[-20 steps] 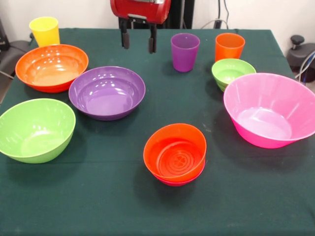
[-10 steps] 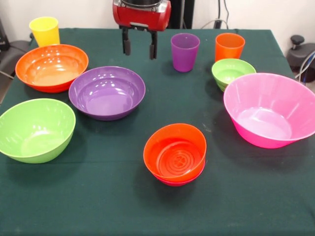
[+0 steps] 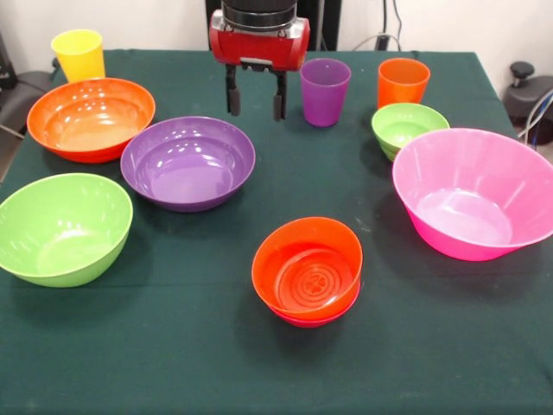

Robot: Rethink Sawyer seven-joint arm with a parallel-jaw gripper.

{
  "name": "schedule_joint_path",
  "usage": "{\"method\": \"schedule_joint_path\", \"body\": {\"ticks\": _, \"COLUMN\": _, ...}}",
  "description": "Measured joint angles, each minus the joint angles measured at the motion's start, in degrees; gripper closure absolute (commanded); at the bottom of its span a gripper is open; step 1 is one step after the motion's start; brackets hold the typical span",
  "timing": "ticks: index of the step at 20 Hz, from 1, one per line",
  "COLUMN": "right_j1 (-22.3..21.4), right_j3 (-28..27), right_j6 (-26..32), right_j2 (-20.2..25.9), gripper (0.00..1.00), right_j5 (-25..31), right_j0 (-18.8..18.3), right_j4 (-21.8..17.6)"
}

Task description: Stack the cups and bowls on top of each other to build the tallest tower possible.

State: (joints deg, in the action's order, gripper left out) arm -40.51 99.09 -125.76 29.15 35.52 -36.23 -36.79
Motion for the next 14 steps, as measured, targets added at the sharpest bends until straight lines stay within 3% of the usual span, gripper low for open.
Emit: {"method": "schedule_joint_path", "body": {"ticks": 14, "right_j1": -0.5, "right_j3": 1.6, "right_j6": 0.0, "right_j2": 0.0, "gripper": 0.00, "right_j5": -3.4, "right_j0": -1.0, "right_j4": 0.0}}
